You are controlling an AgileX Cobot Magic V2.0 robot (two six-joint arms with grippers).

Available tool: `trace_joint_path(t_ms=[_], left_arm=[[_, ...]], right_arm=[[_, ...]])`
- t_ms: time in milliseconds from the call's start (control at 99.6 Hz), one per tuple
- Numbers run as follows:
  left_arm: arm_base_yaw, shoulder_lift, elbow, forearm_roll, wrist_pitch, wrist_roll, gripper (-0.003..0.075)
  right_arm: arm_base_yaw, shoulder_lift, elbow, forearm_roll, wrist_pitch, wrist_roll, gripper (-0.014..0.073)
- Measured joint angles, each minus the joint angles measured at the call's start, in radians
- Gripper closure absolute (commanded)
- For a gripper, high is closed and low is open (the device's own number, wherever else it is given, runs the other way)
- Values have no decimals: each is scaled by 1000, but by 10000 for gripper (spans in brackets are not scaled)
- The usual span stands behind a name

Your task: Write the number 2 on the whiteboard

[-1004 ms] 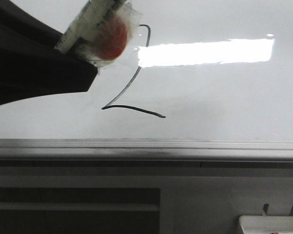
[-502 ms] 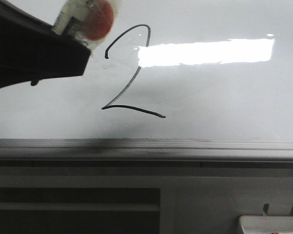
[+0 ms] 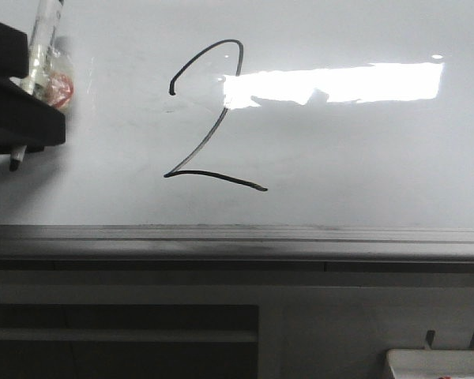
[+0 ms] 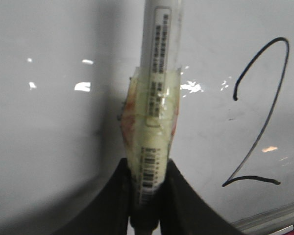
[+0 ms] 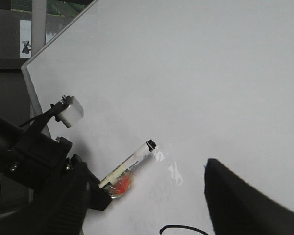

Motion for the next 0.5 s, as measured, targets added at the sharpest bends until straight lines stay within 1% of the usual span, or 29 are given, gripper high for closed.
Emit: trace_joint_path(t_ms=[191, 502], left_arm=[[2, 39, -1, -50, 2, 0, 741], [2, 75, -6, -52, -30, -2, 741]], right_arm=[[0, 0, 0, 16, 21, 0, 155], [0, 0, 0, 36, 35, 0, 155]])
